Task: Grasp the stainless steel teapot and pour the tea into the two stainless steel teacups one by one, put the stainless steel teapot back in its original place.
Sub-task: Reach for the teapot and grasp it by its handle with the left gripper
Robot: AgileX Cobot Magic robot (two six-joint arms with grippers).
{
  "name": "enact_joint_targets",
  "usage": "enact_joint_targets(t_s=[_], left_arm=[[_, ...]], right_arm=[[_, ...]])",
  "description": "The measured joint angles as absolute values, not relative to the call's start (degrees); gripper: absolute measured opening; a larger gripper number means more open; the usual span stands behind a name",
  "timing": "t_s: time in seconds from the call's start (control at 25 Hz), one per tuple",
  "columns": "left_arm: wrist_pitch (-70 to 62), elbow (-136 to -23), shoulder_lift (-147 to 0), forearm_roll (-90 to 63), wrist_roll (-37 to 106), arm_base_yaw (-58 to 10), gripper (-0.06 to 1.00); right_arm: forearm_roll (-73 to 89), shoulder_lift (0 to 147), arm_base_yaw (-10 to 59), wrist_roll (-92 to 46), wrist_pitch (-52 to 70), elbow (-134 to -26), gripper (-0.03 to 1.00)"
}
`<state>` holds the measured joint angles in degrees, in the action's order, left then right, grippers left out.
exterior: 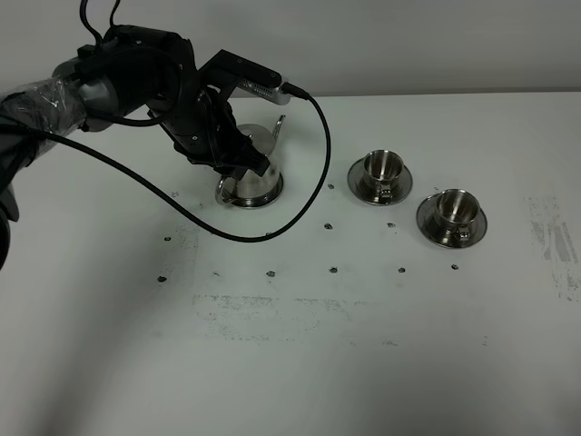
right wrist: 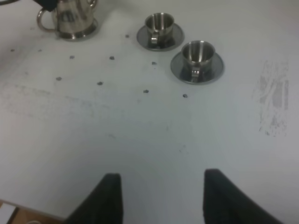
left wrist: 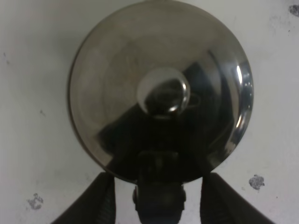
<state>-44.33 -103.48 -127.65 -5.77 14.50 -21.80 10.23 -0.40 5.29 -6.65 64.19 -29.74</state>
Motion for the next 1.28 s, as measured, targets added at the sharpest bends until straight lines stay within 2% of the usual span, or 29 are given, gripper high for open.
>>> enact_joint_targets(t_s=[1.04,1.2,1.28], left_arm=[[-44.7,-103.5,-129.8,-6.9,14.5,-21.8,0.46],[-44.7,-103.5,-129.8,-7.0,14.5,-21.8,0.39],[-44.8,-103.5,-129.9,-7.1,14.5,-21.8,0.28]], right_arm=[[10.3,-0.4,5.3,-6.6,64.2,-29.7,0.39],[10.3,-0.4,5.3,-6.6,64.2,-29.7,0.39],[10.3,-0.4,5.3,-6.6,64.2,-29.7,0.39]])
